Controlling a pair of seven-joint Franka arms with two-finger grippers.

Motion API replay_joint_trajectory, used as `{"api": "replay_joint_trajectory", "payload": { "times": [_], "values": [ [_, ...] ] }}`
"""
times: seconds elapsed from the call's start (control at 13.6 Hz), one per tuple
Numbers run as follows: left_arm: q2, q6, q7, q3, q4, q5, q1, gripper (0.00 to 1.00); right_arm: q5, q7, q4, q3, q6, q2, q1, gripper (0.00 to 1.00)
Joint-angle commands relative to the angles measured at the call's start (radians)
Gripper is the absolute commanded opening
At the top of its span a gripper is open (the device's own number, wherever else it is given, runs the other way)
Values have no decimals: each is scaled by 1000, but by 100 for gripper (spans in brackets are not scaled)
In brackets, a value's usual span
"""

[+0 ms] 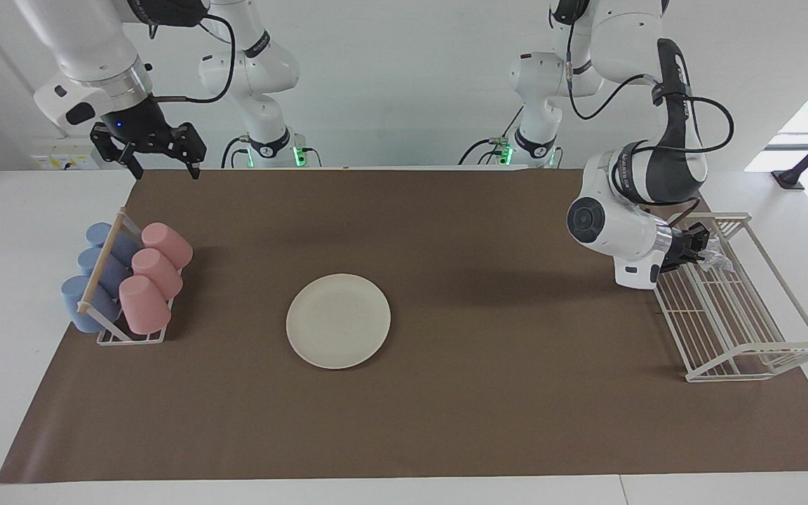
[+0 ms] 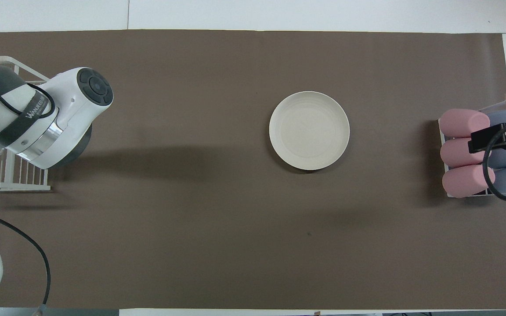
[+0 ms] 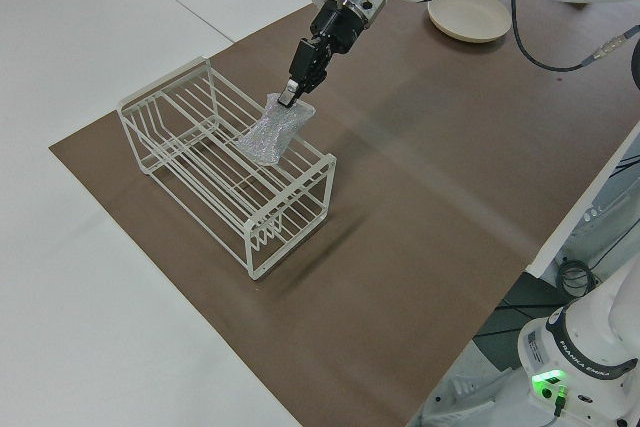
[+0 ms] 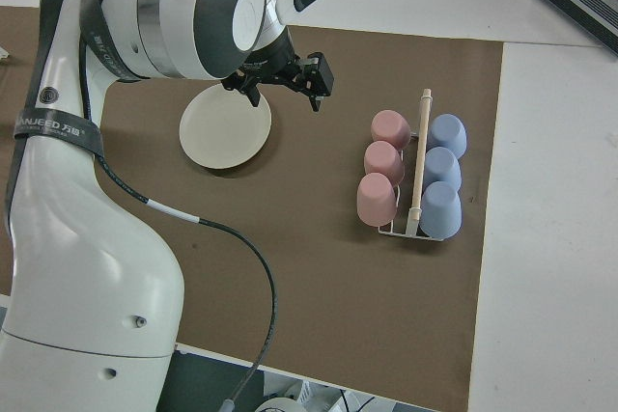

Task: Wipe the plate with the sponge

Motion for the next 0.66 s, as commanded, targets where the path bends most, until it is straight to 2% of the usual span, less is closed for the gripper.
{"api": "replay_joint_trajectory", "payload": {
  "times": [0.0,0.07,0.15,0.37,0.59],
  "values": [
    [-22,18,-14,8,-9,-1,-11,77,-20,20,14,5,-19,4,2,100],
    [-22,24,-14,8,-6,-13,-11,91,-18,20,14,5,-21,6,2,100],
    [-25,35,-14,8,-6,-24,-6,100,-18,20,14,5,-22,6,2,100],
    [-34,40,-9,8,5,-52,0,100,-21,20,14,5,-36,6,-1,100],
    [-42,32,49,12,96,-180,9,100,-17,20,19,5,-42,4,2,100]
  ]
}}
